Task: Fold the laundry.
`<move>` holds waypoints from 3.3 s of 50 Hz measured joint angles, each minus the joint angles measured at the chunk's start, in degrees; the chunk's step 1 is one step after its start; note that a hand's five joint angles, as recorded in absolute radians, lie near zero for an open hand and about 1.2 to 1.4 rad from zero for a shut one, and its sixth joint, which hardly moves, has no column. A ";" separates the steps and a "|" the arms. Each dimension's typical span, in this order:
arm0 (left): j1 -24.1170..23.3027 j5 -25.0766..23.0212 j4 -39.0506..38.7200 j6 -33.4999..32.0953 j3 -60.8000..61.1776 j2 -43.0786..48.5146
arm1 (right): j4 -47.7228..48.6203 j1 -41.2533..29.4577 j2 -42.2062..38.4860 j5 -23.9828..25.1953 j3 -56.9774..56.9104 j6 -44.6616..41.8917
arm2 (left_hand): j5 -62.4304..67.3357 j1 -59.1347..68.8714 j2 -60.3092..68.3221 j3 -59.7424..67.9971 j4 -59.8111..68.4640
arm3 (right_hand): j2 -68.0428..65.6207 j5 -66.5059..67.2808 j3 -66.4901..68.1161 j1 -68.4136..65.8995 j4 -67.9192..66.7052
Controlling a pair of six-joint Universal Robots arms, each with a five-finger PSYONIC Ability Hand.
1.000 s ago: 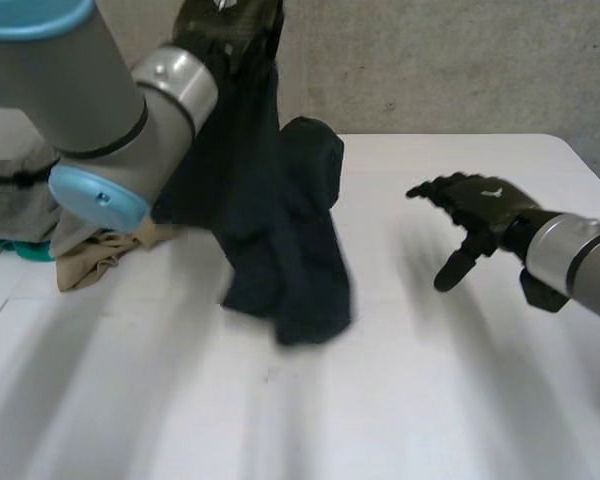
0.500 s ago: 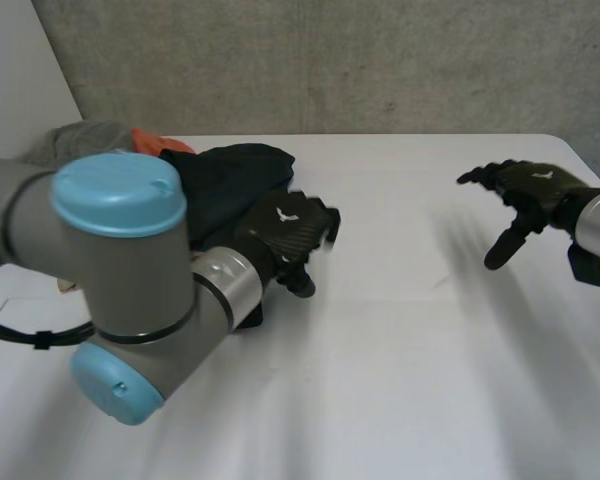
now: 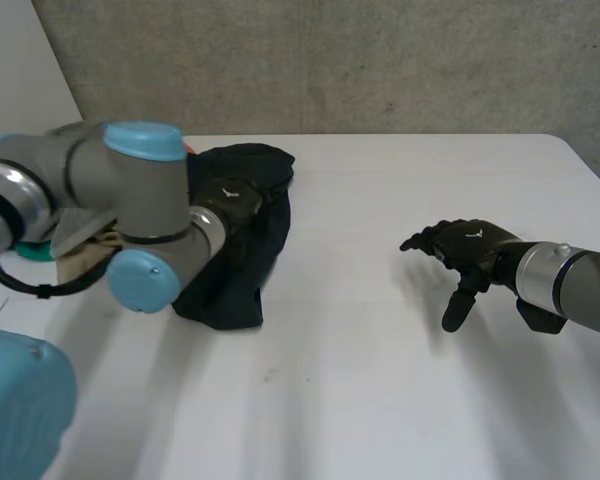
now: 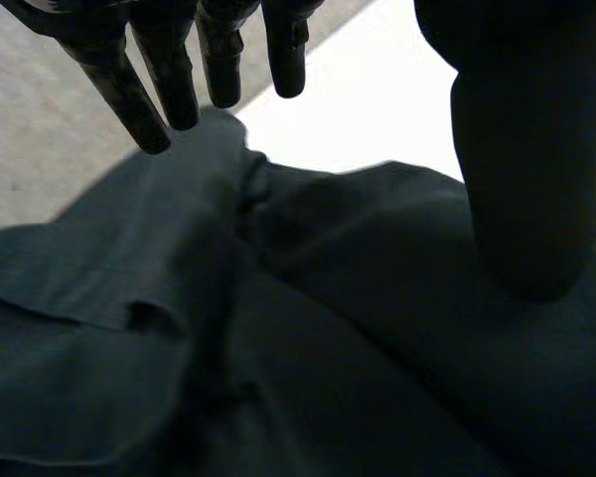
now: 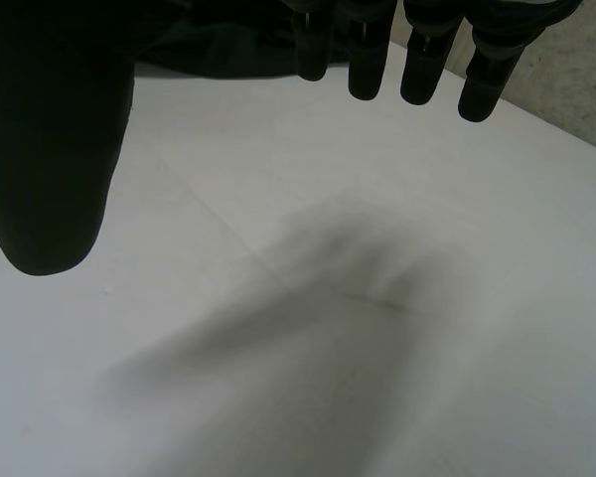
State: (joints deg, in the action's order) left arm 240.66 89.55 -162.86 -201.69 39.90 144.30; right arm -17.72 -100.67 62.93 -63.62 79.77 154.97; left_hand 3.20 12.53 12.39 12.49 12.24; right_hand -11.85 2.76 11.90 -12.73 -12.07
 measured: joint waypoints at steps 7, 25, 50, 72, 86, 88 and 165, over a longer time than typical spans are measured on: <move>-2.12 1.99 0.68 -3.56 -4.42 4.82 | 0.18 0.22 0.09 0.16 0.43 0.31 | 9.47 10.62 10.14 9.83 10.39 | 0.00 -0.01 0.00 0.00 0.00; -3.06 10.30 -1.78 -7.88 -2.82 -2.29 | 0.67 -0.13 0.69 0.37 -0.29 1.10 | 54.58 51.99 55.92 55.25 56.13 | 0.00 0.00 0.00 0.00 0.00; -3.70 -1.02 -1.30 -1.45 18.04 -36.85 | 3.60 -22.86 -19.38 -8.79 -28.93 28.77 | 54.59 52.74 55.95 55.25 56.15 | -2.00 1.19 1.58 -0.99 -1.43; 2.11 -3.48 0.99 5.11 20.98 -37.60 | 1.71 -11.58 4.23 -9.03 -22.74 15.72 | 54.58 52.74 56.14 55.49 56.17 | -54.54 52.75 54.94 -50.11 -56.34; 0.94 -6.56 -1.80 9.44 19.65 -16.82 | -11.94 -10.05 -6.46 -2.26 -26.61 1.47 | 54.11 52.96 55.53 55.01 55.57 | -54.54 53.59 55.47 -50.11 -56.72; 0.45 -6.08 -1.72 10.27 18.21 -13.65 | -11.81 -10.46 -8.99 -3.27 -26.37 -1.14 | 52.14 51.88 52.43 52.84 53.07 | -49.88 49.91 50.52 -46.69 -51.78; 0.07 1.96 5.66 14.63 10.81 -55.94 | -5.01 -2.15 25.25 -9.70 -27.45 14.26 | 52.70 53.63 56.16 55.51 56.16 | -55.07 54.87 56.12 -50.64 -56.34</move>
State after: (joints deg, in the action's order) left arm 240.73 91.51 -157.20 -187.06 50.71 88.37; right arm -22.73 -102.82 88.19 -73.32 52.32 169.23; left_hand 55.91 66.16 68.56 68.00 68.40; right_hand -66.91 57.63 68.02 -63.37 -68.41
